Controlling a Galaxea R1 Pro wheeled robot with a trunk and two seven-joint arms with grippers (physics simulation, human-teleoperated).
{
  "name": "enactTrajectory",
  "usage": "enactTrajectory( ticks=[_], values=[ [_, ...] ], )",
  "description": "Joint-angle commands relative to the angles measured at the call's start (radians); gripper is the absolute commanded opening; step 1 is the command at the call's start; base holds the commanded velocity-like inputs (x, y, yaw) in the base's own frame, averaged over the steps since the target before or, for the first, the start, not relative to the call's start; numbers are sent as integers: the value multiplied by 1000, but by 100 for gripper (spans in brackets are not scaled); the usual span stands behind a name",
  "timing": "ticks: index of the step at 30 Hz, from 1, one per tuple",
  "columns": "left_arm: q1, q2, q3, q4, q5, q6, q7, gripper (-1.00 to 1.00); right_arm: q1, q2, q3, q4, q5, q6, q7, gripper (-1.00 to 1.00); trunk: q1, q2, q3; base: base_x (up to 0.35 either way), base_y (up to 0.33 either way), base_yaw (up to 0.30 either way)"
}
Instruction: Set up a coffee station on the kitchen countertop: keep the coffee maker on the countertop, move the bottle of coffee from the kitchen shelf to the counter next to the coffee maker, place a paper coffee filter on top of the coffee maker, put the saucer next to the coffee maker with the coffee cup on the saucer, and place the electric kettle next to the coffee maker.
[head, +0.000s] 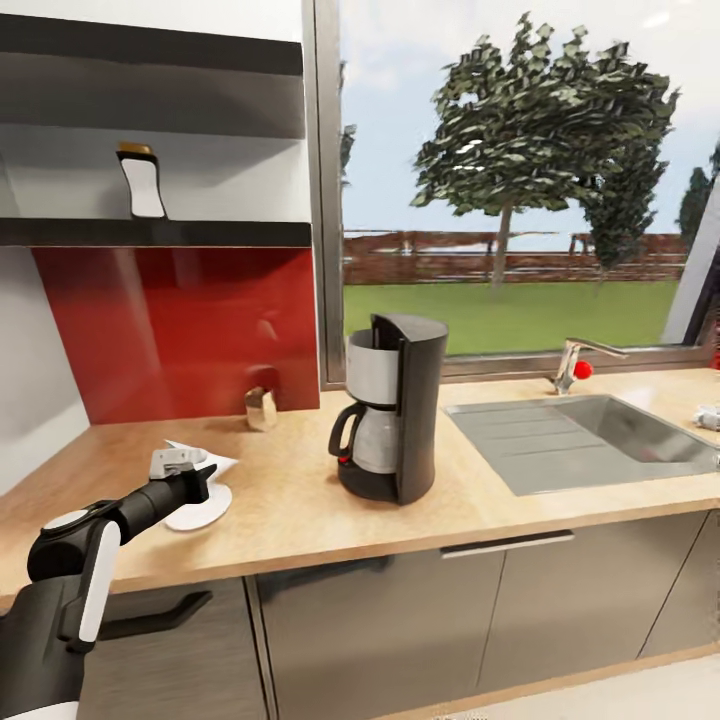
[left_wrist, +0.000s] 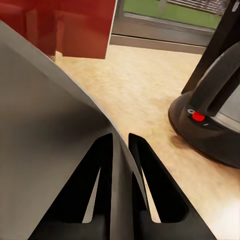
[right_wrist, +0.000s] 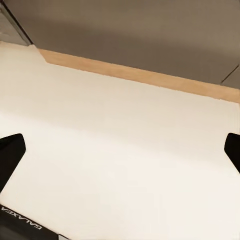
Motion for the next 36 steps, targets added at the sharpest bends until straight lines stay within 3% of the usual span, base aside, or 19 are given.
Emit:
enactTrajectory(
  ticks=[1, 11, 20, 26, 36],
  values=[
    [-1, 0, 2, -1, 0, 6, -6, -100, -1, -1, 3, 0, 4, -3, -1, 100, 0, -1, -1, 0, 304, -192],
    [-1, 0, 9, -1, -1, 6, -6, -100, -1, -1, 3, 0, 4, -3, -1, 100, 0, -1, -1, 0, 83, -256],
    [-1, 0, 8, -1, -1, 6, -6, -100, -1, -1, 3, 0, 4, -4, -1, 100, 0, -1, -1, 0, 244, -36],
    [-1, 0, 9, -1, -1, 6, -6, -100, -1, -1, 3, 0, 4, -3, -1, 100, 0, -1, -1, 0, 42, -54],
    [-1, 0, 8, -1, -2, 6, -6, -100, -1, -1, 3, 0, 4, -3, -1, 100, 0, -1, 1, 0, 4, -253]
  ],
)
